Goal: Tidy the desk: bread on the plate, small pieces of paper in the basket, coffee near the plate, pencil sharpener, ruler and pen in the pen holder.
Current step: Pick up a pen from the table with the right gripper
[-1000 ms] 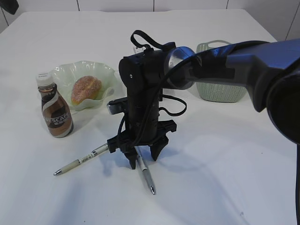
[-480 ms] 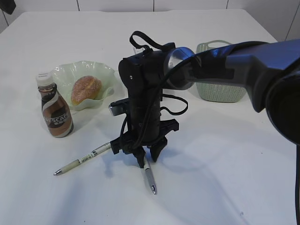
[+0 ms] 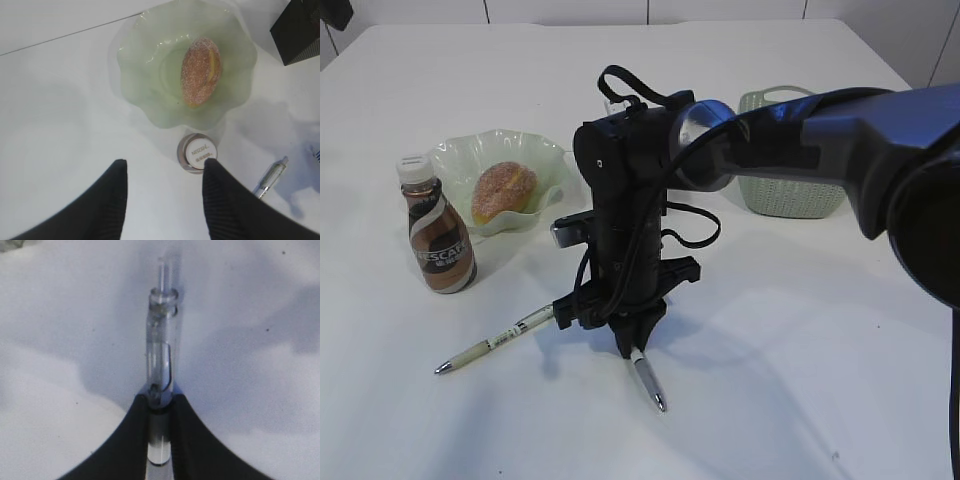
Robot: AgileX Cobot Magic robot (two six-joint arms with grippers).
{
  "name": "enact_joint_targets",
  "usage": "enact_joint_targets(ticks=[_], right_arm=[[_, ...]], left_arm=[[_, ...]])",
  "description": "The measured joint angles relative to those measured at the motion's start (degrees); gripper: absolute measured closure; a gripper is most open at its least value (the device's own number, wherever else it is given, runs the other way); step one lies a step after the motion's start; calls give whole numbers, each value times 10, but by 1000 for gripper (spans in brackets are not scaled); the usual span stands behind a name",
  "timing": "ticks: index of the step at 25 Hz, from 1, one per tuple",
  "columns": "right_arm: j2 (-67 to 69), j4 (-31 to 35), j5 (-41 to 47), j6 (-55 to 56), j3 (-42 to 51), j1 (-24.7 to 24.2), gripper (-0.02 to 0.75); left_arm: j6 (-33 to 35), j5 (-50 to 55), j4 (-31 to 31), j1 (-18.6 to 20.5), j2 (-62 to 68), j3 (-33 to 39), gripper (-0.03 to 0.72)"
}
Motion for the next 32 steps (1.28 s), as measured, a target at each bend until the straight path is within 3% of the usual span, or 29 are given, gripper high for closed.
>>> enact_joint_targets(ticks=[5, 17, 32], right_arm=[[1, 5, 2, 0, -12, 0, 643], [-19, 4, 7, 0, -144, 0, 645], [-132, -89, 15, 0, -146, 0, 645]], left_arm=[[0, 0, 0, 0, 0, 0, 347], [0, 0, 0, 0, 0, 0, 347], [0, 0, 0, 0, 0, 0, 347]])
